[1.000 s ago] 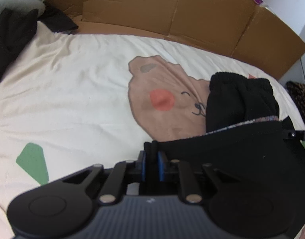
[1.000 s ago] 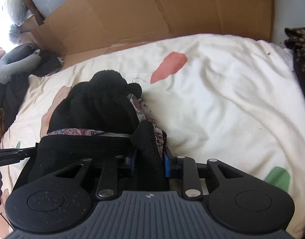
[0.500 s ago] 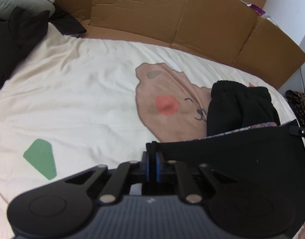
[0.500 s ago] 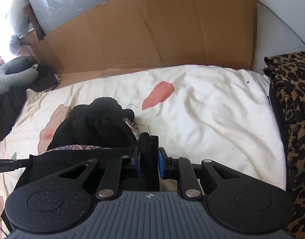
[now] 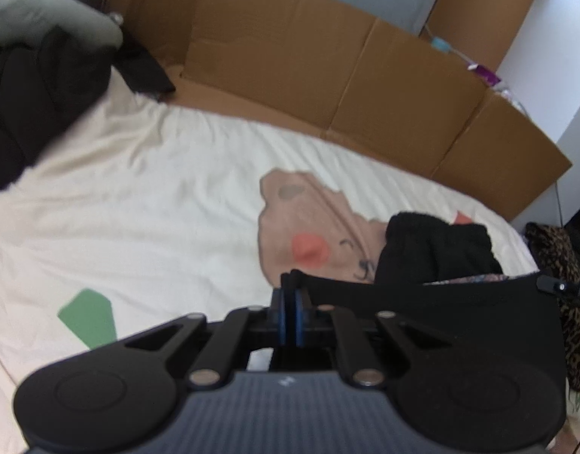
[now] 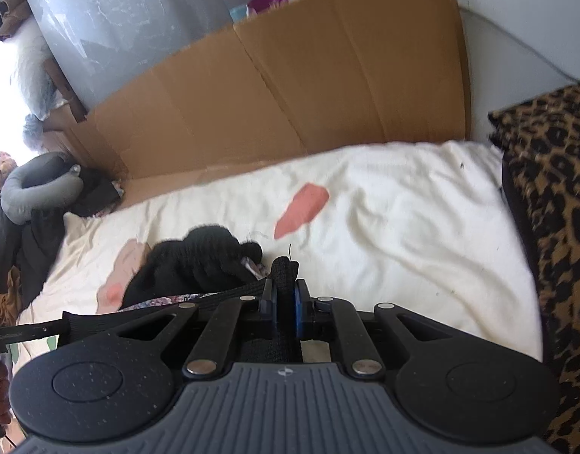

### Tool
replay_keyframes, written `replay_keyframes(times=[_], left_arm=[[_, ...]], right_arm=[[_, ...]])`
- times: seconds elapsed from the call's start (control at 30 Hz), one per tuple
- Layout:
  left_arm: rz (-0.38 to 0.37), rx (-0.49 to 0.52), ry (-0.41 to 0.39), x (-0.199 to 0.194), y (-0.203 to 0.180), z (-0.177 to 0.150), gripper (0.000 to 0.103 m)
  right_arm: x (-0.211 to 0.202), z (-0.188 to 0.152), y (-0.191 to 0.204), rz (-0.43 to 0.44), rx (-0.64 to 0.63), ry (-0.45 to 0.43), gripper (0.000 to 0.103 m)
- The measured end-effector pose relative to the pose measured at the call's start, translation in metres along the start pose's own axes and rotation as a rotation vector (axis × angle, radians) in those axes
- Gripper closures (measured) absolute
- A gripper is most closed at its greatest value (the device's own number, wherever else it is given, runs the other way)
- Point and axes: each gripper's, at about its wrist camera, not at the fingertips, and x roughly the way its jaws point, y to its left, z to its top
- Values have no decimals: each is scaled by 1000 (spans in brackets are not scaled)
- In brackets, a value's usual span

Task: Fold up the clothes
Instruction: 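Lift the black shorts up with both tools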

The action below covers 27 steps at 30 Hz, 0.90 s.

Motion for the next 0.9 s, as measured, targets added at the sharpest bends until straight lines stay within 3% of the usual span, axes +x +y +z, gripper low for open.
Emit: replay_keyframes(times=[0.3, 0.9], left_arm=[[-9, 44, -73, -22, -24, 25, 98], [5, 125, -77, 14, -39, 65, 98]], right_arm=[[-24, 12, 5, -42, 5, -68, 96], [-15, 36, 1, -81, 18, -95, 96]])
